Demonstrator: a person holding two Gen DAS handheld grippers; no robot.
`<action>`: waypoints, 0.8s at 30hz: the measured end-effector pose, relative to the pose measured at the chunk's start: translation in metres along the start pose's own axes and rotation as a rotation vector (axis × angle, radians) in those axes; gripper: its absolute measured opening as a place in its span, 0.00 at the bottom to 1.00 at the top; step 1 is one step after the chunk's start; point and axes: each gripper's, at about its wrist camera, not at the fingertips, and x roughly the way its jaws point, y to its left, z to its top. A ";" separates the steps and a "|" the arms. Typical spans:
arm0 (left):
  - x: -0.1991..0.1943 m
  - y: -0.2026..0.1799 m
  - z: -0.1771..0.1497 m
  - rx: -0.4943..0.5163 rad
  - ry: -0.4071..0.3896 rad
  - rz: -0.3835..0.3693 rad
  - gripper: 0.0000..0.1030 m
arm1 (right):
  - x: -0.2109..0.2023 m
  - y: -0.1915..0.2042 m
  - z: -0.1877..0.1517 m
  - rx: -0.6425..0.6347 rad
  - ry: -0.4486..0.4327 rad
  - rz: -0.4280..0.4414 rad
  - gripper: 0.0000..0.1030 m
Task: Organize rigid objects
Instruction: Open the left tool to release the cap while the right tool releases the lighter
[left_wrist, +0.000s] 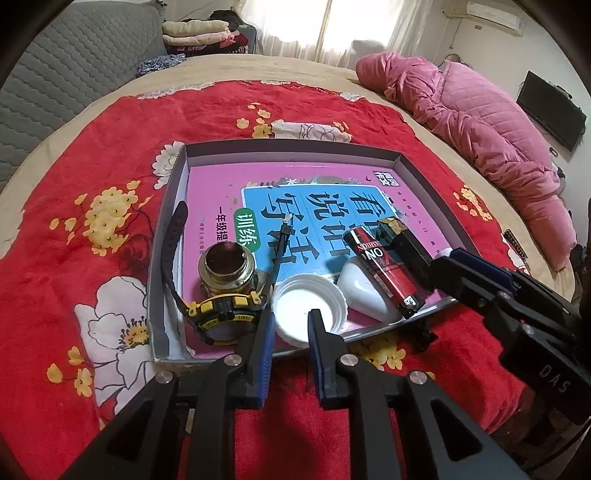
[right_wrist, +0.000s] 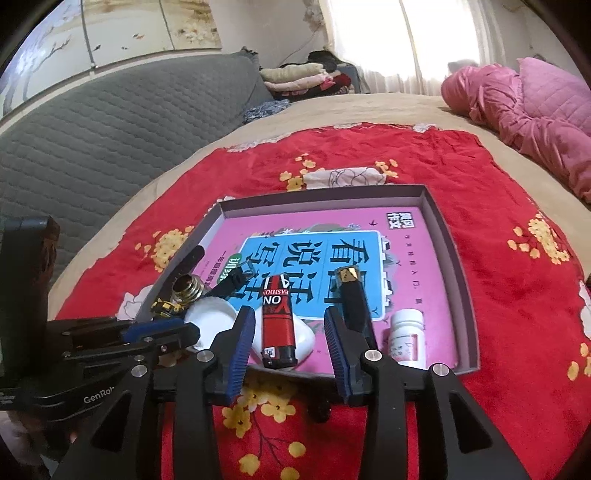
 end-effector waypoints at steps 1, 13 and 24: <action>0.000 0.000 0.000 0.000 -0.001 -0.002 0.19 | -0.002 -0.001 -0.001 0.005 -0.001 0.002 0.41; -0.010 -0.002 -0.005 0.009 -0.022 -0.001 0.32 | -0.021 0.010 0.002 -0.035 -0.038 -0.028 0.46; -0.027 -0.007 -0.011 0.014 -0.037 0.008 0.48 | -0.044 0.017 0.006 -0.060 -0.084 -0.071 0.61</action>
